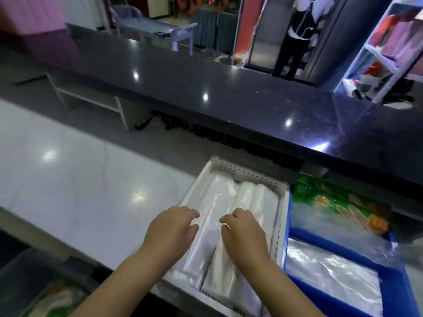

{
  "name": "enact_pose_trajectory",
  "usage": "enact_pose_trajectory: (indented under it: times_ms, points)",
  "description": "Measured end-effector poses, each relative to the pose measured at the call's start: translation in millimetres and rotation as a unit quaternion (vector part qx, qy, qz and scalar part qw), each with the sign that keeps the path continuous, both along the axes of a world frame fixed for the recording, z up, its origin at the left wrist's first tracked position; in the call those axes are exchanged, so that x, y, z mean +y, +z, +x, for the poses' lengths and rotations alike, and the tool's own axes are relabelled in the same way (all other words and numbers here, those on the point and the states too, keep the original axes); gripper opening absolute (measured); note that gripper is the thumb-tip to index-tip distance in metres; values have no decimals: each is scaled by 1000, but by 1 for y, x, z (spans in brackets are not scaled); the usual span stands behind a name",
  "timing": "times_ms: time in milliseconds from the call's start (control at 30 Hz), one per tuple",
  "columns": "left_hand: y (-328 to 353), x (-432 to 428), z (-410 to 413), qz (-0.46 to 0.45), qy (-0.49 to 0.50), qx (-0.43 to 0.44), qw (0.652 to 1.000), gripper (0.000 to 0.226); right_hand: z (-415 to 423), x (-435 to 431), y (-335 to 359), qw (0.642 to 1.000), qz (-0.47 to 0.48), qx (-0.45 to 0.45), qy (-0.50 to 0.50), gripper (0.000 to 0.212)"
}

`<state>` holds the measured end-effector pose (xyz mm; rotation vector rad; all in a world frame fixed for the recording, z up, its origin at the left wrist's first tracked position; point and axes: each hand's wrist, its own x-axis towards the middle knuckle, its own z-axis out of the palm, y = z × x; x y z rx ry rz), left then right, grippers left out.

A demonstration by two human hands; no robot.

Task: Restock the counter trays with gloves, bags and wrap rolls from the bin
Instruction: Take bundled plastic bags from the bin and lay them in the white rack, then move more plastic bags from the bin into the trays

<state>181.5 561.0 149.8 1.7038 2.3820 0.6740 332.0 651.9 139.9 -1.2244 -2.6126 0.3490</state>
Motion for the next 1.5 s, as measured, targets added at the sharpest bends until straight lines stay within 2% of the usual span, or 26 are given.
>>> enact_pose_trajectory:
  times_ms: [67, 233, 333, 433, 600, 733, 967, 1267, 1400, 1500]
  points:
    - [5, -22, -3, 18, 50, 2, 999, 26, -17, -6, 2, 998, 5, 3, 65, 31]
    - [18, -86, -25, -4, 143, 37, 989, 9, -62, -39, 15, 984, 14, 25, 177, 28]
    - [21, -124, -43, -2, 191, 60, 980, 15, -87, -67, 25, 974, 17, 32, 225, 26]
    - [17, -164, -65, 15, 249, -12, 968, 15, -115, -97, 31, 963, 31, 29, 266, 26]
    - [-3, -244, -120, 29, 318, -27, 947, 15, -173, -153, 28, 951, 27, 8, 308, 26]
    - [-19, -326, -170, 12, 383, -88, 920, 15, -228, -216, 14, 940, 5, -33, 341, 27]
    - [-68, -441, -222, -50, 446, -131, 884, 17, -290, -310, -42, 923, -56, -87, 370, 22]
    - [-123, -507, -232, -102, 482, -185, 850, 19, -315, -344, -122, 896, -104, -201, 383, 21]
    - [-153, -522, -219, -120, 513, -214, 823, 20, -327, -360, -169, 870, -154, -247, 398, 22]
    - [-177, -531, -206, -137, 538, -238, 797, 19, -334, -374, -217, 837, -210, -302, 405, 24]
